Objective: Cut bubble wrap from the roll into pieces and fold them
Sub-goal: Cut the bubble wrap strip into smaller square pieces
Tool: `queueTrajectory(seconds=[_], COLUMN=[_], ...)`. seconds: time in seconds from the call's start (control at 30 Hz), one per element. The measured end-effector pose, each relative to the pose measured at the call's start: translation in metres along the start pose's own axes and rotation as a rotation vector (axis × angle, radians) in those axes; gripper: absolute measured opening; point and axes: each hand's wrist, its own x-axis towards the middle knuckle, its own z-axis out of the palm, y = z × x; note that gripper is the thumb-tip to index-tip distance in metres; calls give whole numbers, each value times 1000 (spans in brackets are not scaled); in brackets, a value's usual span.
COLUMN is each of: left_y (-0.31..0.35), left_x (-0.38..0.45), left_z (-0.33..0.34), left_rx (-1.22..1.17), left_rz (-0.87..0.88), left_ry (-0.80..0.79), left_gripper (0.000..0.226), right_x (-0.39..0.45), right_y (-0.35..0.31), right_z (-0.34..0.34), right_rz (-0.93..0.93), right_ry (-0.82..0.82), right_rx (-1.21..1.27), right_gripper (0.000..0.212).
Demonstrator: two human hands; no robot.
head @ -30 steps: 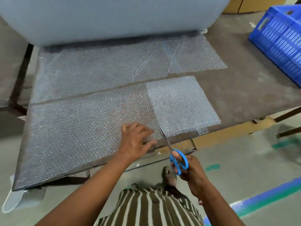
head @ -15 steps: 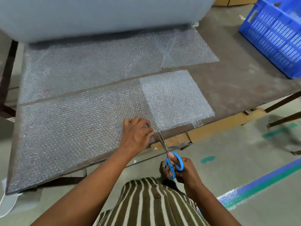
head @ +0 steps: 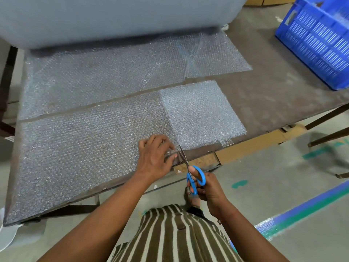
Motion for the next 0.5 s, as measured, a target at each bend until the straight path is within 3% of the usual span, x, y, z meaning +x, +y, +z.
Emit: queueTrajectory(seconds=[0.07,0.23,0.37,0.5], left_y=[0,-2,1,3], left_x=[-2,1,3,5], left_z=[-2,1,4,6], left_rx=[8,58,151,166], left_rz=[1,67,189,202], left_ry=[6,38,62,66], left_gripper=[34,26,13,9], right_x=[3,7,9,9], right_y=[1,8,7,6], right_z=[-1,-2,-2,2], right_rz=[-6,-53,-63,-86], right_ry=[-1,11,12,19], right_rx=[-14,-73,-81,-68], right_gripper=[56,67,54,51])
